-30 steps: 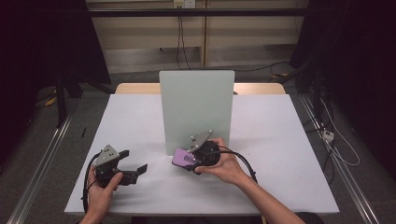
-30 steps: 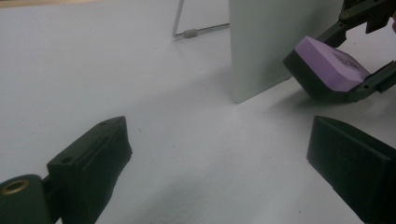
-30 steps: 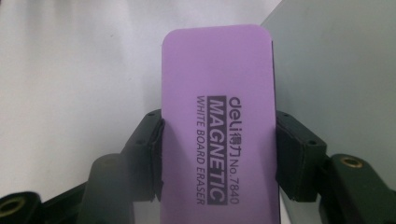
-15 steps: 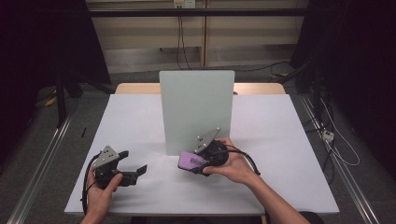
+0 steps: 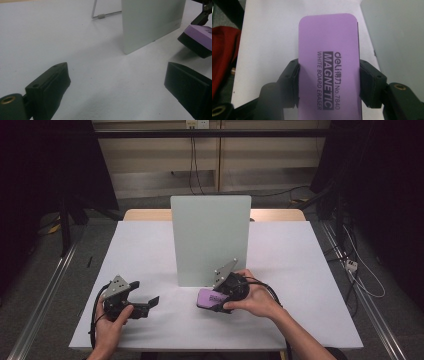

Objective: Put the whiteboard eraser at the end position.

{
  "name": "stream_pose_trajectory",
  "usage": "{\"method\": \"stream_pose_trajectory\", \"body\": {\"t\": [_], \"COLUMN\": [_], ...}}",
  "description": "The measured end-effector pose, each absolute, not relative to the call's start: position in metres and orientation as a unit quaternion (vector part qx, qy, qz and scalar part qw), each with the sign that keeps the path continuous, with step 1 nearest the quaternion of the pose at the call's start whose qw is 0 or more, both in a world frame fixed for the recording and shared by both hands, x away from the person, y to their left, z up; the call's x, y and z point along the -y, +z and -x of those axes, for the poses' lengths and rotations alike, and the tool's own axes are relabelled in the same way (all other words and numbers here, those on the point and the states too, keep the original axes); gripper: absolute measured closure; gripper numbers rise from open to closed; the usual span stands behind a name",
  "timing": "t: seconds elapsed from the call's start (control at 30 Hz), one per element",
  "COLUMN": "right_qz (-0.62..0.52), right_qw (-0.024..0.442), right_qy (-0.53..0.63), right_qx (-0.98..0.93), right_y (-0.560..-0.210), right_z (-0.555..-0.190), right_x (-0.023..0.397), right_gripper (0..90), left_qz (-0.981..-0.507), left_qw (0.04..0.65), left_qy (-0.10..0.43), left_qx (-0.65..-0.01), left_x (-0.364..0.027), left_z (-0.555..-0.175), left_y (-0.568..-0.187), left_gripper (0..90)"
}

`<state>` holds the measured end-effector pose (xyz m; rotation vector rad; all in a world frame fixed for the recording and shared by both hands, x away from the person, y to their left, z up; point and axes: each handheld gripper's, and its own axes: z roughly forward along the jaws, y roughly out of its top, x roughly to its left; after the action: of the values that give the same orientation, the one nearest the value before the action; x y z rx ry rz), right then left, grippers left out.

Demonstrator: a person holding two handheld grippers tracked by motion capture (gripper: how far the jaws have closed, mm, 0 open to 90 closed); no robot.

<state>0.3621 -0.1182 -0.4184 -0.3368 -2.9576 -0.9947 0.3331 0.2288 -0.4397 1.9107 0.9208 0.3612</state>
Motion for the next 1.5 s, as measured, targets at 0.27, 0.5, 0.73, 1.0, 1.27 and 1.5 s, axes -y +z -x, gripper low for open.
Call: {"method": "stream_pose_trajectory", "body": {"t": [0.27,0.5,0.73,1.0,1.27,1.5], "right_qz": [0.106,0.099,0.099,0.094,0.1,0.11], "right_qw": [0.011,0.013,0.011,0.015,0.023,0.011], "right_qy": [-0.3,-0.289,-0.273,-0.27,-0.28,-0.279], "right_qx": [0.948,0.952,0.957,0.958,0.954,0.954], "right_y": [-0.422,-0.427,-0.43,-0.435,-0.438,-0.439], "right_z": [-0.357,-0.355,-0.354,-0.355,-0.358,-0.357], "right_x": [0.114,0.112,0.111,0.108,0.11,0.108], "right_gripper": [41.5,41.4,41.4,41.4,40.5,26.3], "left_qz": [-0.781,-0.78,-0.781,-0.781,-0.781,-0.781], "left_qw": [0.478,0.477,0.477,0.477,0.476,0.476], "left_qy": [0.15,0.149,0.148,0.148,0.147,0.146], "left_qx": [-0.375,-0.376,-0.377,-0.376,-0.377,-0.378], "left_x": [-0.232,-0.231,-0.231,-0.231,-0.23,-0.23], "left_z": [-0.33,-0.332,-0.332,-0.332,-0.332,-0.332], "left_y": [-0.439,-0.439,-0.439,-0.439,-0.439,-0.439], "left_gripper": [5.9,5.8,5.8,5.8,5.8,5.8]}}
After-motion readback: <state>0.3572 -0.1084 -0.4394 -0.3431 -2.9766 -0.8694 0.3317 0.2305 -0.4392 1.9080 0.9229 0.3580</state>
